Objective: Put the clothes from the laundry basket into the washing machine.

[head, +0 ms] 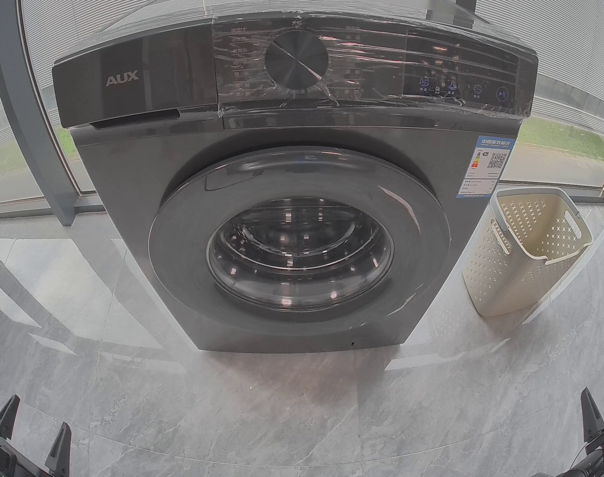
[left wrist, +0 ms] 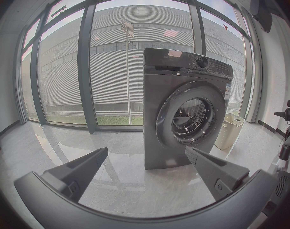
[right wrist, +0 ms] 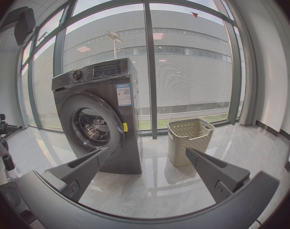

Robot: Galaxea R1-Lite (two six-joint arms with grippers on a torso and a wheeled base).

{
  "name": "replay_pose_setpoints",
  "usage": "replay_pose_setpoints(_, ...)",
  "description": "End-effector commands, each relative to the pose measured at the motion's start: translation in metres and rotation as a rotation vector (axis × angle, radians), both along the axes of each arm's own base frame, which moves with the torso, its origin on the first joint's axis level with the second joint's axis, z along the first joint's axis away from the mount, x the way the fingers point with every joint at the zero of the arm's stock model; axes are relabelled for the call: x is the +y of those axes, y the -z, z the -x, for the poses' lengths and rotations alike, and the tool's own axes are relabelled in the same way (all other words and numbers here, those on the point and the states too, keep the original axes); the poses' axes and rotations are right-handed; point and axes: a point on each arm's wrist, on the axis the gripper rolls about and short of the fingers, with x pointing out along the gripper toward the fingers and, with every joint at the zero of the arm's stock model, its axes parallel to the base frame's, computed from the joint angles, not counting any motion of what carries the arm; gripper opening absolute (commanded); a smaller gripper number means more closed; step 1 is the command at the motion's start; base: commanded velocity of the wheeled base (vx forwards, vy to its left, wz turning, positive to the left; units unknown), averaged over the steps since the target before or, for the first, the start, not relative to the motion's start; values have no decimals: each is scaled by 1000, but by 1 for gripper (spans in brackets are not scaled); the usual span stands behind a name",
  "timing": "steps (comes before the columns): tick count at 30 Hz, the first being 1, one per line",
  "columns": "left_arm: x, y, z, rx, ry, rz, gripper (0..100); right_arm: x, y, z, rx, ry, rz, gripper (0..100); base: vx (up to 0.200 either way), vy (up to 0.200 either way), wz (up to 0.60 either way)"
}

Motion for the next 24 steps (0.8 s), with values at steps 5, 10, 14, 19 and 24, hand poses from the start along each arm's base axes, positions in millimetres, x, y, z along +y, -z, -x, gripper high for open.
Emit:
replay_pose_setpoints(5,0,5,0,-2,-2,-3,100,1,8,1,14,-20,117,100,0,0,0)
replay_pose_setpoints(10,0,5,0,-2,-4,6,100,0,13,1,72,16,28,100,0,0,0)
replay_pose_setpoints(14,0,5,0,-2,-2,3,100,0,13,1,71,18,36,100,0,0,0)
replay_pose_setpoints(19,0,4,0,-3,-1,3,100,0,13,1,67,-10,43,100,0,0,0)
replay_pose_setpoints(24,0,4,0,-3,-2,11,100,0,13,1,67,-10,46,100,0,0,0)
